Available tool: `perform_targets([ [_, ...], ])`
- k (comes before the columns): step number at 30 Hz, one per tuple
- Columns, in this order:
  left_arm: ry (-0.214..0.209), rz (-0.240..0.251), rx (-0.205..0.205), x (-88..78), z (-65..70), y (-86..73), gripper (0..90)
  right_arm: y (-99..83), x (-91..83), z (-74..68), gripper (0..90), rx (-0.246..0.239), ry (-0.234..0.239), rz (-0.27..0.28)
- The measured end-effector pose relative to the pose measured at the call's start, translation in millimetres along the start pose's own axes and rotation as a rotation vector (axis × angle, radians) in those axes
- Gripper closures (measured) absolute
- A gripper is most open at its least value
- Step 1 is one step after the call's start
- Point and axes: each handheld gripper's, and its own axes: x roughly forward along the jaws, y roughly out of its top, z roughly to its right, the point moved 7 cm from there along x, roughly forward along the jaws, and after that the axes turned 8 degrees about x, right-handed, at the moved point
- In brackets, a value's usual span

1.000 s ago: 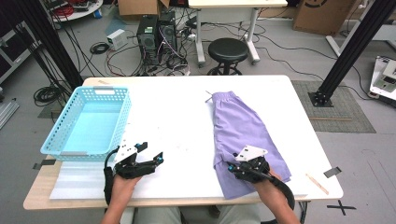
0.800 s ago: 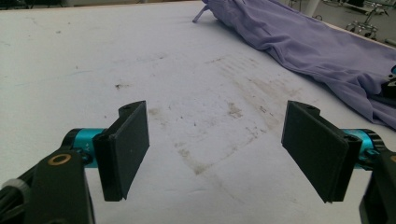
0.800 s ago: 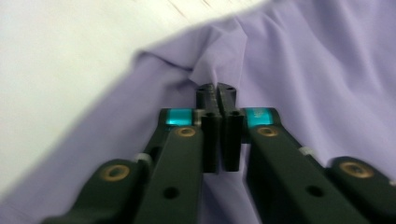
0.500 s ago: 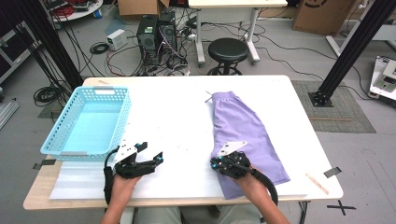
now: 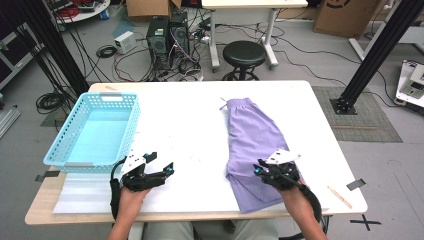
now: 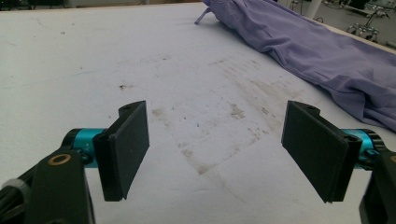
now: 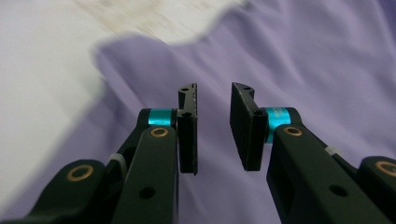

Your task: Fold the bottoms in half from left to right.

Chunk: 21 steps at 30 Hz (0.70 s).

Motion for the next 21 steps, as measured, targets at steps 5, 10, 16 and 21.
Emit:
perform_targets([
  [5,0.000,0.013,-0.006,0.8,1.2,4.0,23.3,-23.6,6.3,5.4,77.7,-0.040,0.036,-0.060],
  [10,-0.003,0.008,-0.004,2.6,3.8,3.4,23.3,-29.9,9.4,-13.5,81.2,-0.057,0.150,-0.079],
  [16,0.003,0.017,-0.010,1.3,1.6,4.0,23.3,-23.8,4.1,-58.7,83.2,-0.145,0.305,-0.069],
  [21,-0.002,0.016,-0.010,1.2,1.5,3.7,23.3,-13.3,-4.3,-74.6,79.0,-0.148,0.371,-0.014],
])
